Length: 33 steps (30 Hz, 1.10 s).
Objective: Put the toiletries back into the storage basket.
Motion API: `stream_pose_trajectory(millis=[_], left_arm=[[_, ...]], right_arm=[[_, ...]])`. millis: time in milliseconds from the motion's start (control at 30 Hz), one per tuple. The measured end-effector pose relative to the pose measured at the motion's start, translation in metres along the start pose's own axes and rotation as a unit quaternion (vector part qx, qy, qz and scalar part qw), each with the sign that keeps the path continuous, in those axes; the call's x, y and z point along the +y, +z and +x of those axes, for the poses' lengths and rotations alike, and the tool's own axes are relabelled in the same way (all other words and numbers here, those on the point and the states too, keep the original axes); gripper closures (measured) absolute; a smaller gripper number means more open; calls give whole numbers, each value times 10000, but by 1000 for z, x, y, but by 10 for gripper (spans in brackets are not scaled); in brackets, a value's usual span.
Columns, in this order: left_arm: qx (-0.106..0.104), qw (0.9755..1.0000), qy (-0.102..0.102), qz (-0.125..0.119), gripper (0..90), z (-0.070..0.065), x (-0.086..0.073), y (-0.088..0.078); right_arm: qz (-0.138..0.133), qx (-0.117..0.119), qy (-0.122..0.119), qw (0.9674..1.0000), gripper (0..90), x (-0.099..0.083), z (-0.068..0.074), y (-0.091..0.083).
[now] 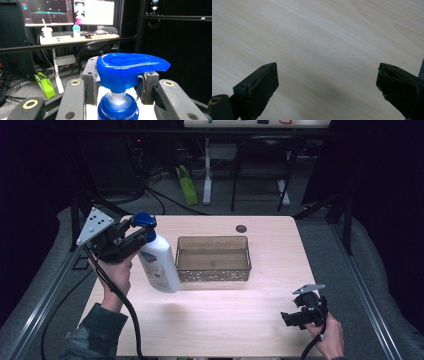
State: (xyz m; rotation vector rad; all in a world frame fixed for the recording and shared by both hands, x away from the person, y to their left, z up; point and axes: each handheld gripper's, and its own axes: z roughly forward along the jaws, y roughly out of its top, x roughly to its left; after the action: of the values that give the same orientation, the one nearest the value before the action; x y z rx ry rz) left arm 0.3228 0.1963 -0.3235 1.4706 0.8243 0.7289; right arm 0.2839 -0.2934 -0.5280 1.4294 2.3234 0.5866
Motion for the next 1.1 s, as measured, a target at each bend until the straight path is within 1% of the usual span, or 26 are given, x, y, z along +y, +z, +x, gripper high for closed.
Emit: stream_pose_trajectory(millis=[200, 400, 467, 667, 767, 1100], left_arm=[[19, 10000, 50, -32, 589, -1, 7, 3], [51, 9999, 32, -82, 588, -2, 14, 8], [60, 9999, 41, -101, 589, -3, 18, 11], [66, 9999, 62, -131, 588, -5, 25, 16], [70, 9998, 82, -144, 588, -5, 28, 21], [82, 9998, 86, -161, 588, -7, 31, 36]], right_arm=[[-8, -18, -39, 10000, 34, 0, 0, 0], [13, -17, -55, 10000, 34, 0, 1, 1], [10, -18, -57, 10000, 35, 0, 0, 1], [10, -19, -55, 10000, 35, 0, 0, 1], [6, -15, -57, 10000, 35, 0, 0, 1], [11, -11, -43, 10000, 35, -1, 0, 1]])
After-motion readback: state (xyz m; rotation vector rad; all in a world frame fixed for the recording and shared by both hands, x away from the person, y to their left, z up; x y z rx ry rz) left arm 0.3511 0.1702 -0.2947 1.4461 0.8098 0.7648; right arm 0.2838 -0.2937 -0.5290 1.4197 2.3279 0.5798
